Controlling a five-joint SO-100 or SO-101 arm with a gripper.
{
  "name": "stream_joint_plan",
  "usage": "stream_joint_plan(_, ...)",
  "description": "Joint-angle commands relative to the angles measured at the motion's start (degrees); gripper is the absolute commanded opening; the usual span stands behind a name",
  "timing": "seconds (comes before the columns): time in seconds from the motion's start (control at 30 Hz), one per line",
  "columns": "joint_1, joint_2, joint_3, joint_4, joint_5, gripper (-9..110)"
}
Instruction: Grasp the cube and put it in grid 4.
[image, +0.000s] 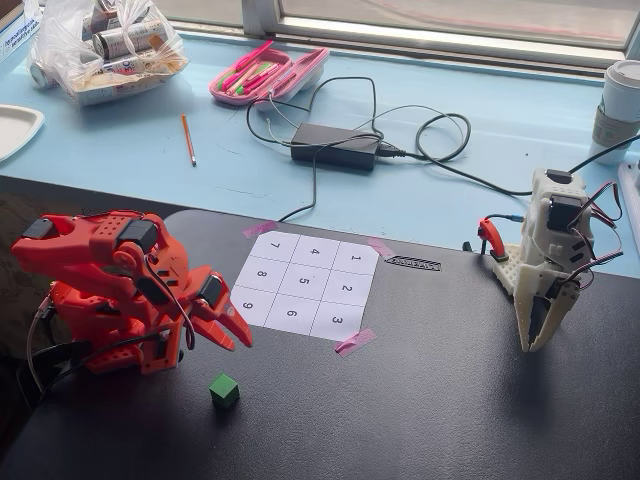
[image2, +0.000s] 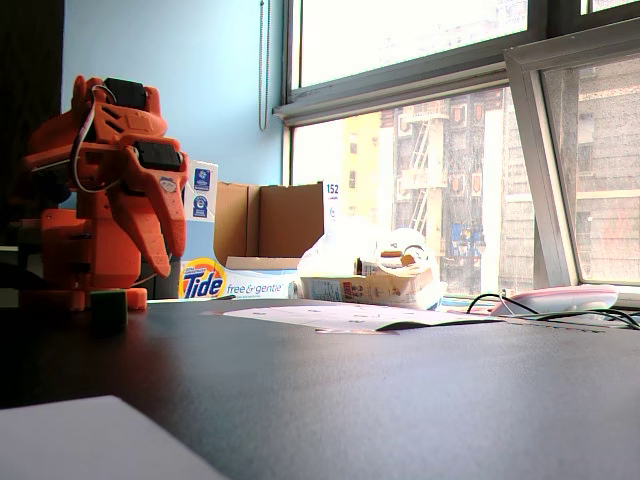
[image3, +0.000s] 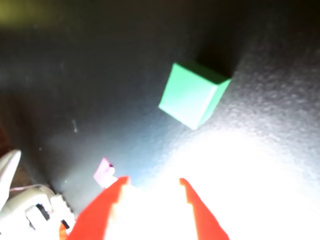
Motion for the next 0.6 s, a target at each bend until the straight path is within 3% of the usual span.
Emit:
stream_joint_plan(0.0, 2.3, -11.3, -7.8, -2.2, 0.5, 17)
stream_joint_plan(0.23, 7.6, -31.2, -16.0, -6.2, 0.8, 20)
stream_joint_plan(0.57, 8.7, -40.9, -18.9, -8.0, 1.0, 25)
